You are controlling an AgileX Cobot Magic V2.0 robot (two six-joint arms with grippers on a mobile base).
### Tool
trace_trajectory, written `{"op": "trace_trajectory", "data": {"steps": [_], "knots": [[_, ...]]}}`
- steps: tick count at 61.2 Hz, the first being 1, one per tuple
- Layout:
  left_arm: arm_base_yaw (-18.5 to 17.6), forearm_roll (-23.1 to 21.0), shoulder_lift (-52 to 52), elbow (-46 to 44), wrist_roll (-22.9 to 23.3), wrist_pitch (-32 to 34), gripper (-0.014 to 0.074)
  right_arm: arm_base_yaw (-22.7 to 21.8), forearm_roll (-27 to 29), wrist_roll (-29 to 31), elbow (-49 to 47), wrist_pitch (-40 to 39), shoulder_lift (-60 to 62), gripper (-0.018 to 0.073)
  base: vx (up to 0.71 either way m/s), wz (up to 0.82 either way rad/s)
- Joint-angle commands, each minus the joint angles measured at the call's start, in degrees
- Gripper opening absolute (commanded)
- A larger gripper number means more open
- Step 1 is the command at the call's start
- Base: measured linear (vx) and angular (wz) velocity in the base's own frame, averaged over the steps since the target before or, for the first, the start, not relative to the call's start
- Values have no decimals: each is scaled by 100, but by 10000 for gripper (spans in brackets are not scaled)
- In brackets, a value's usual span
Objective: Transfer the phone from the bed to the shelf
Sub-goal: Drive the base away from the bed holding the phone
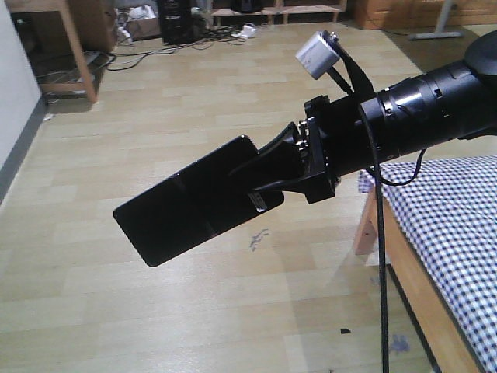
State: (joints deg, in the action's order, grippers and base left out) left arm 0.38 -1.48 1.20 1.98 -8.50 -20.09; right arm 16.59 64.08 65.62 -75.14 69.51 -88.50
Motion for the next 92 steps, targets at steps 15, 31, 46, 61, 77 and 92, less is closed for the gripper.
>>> {"op": "trace_trajectory", "data": {"steps": [15,31,46,61,77,92], "knots": [[-36,-52,23,-132,33,421,1,-10,485,62,-163,423,252,-2,13,27],[-36,-52,23,-132,33,421,1,-10,490,63,-163,423,252,-2,21,19],[-36,-52,23,-132,33,421,1,-10,490,63,-163,423,252,-2,30,1],[-36,-52,23,-132,33,421,1,-10,490,63,-163,423,252,-2,39,-2],[-36,-52,23,-132,33,421,1,-10,485,63,-163,423,252,-2,43,-1],[-36,-52,23,-132,33,421,1,-10,485,63,-163,423,252,-2,46,1]]}}
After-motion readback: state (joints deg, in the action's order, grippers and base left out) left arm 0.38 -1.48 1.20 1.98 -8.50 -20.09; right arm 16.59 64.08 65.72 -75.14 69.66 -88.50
